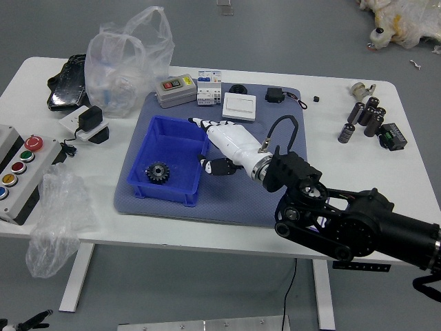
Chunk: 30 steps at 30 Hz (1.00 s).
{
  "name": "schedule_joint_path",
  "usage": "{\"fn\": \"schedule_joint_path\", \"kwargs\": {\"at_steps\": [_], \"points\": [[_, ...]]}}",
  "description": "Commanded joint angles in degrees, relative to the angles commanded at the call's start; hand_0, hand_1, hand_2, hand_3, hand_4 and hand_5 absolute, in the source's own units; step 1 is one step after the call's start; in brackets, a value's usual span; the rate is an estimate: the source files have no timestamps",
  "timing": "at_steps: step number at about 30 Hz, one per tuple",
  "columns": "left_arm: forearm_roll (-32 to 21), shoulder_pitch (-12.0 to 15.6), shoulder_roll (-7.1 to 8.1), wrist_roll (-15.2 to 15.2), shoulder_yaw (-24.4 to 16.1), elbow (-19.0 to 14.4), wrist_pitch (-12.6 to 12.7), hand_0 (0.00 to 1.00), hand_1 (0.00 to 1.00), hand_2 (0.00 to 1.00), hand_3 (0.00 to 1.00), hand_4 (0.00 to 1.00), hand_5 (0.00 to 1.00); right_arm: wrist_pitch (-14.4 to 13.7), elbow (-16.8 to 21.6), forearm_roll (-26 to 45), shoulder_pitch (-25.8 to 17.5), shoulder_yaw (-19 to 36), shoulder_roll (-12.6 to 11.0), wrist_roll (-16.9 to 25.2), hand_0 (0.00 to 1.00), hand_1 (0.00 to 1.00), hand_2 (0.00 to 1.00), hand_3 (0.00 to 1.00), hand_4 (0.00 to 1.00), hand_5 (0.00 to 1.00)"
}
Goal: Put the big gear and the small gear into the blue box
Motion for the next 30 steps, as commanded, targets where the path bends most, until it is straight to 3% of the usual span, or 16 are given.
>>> {"fn": "schedule_joint_path", "kwargs": {"at_steps": [6,7,12,13,24,25,30], "points": [[-0.1,0.2,-0.02,0.0,0.0,0.0,0.0,0.647,0.480,0.521,0.709,0.728,0.631,0.2,-3.9,0.9,-1.7,3.6,-0.7,-0.8,0.927,0.830,0.901,0.972,0.505,0.154],[-0.1,0.2,-0.01,0.0,0.0,0.0,0.0,0.647,0.480,0.521,0.709,0.727,0.629,0.4,-4.8,1.2,-1.7,3.5,-0.7,-0.8,0.931,0.829,0.891,0.968,0.691,0.223],[-0.1,0.0,0.05,-0.1,0.1,0.0,0.0,0.647,0.480,0.521,0.709,0.727,0.629,2.8,-9.9,4.0,-1.6,2.3,-0.3,-0.5,0.931,0.829,0.891,0.968,0.691,0.223],[-0.1,0.0,0.05,-0.1,0.1,0.0,0.0,0.647,0.479,0.522,0.708,0.727,0.629,3.2,-11.0,4.7,-1.6,1.9,-0.2,-0.4,0.942,0.835,0.895,0.973,0.973,0.501],[0.1,0.0,0.05,0.0,0.0,0.0,0.0,0.647,0.479,0.521,0.708,0.727,0.629,3.3,-15.0,8.2,-0.9,-1.5,0.8,-0.2,0.942,0.832,0.846,0.958,0.998,0.537],[0.1,0.0,0.05,0.0,0.0,0.0,0.0,0.647,0.479,0.522,0.708,0.727,0.629,3.1,-15.2,8.5,-0.9,-1.8,0.9,-0.3,0.931,0.816,0.800,0.850,0.945,0.491],[0.3,-0.1,0.04,0.1,-0.1,0.0,-0.1,0.647,0.479,0.522,0.708,0.727,0.629,0.7,-16.3,10.2,-0.3,-4.7,1.6,-0.1,0.931,0.816,0.800,0.850,0.945,0.491]]}}
